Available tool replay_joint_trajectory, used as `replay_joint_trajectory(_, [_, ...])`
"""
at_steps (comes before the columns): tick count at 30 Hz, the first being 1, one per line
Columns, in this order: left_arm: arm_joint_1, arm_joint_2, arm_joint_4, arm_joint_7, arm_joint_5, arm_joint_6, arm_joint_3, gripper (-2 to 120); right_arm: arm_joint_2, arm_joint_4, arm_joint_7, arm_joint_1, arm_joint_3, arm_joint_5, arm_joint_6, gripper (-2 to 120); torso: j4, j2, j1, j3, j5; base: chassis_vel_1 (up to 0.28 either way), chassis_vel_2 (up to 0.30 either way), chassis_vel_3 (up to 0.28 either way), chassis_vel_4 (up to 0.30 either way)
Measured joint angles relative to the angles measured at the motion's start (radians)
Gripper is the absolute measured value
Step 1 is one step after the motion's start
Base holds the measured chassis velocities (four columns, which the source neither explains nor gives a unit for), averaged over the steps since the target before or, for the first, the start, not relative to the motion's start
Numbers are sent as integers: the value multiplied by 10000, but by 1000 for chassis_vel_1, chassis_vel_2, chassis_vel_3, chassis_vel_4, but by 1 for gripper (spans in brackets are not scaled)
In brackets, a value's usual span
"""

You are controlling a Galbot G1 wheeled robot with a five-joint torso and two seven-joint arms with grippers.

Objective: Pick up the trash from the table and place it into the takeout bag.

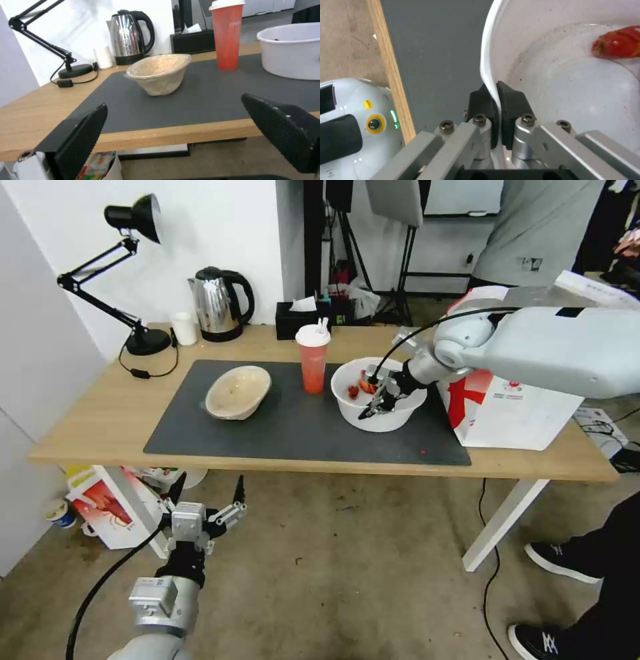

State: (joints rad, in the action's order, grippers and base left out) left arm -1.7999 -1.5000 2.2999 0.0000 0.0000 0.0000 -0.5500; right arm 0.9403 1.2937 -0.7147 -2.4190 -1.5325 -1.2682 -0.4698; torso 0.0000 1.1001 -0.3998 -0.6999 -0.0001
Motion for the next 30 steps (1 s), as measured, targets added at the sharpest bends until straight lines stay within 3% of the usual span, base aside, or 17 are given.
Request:
replay_joint_trajectory(20, [0, 0, 0, 0, 0, 0, 0, 100, 40, -87, -232, 74, 19, 37, -48, 0, 0, -1, -1, -3, 3, 0, 0, 0, 0])
replay_joint_trajectory(30, [0, 0, 0, 0, 0, 0, 0, 100, 59, 32, -657, 990, 93, 82, -72, 0, 1, -1, -3, -3, 0, 0, 0, 0, 0])
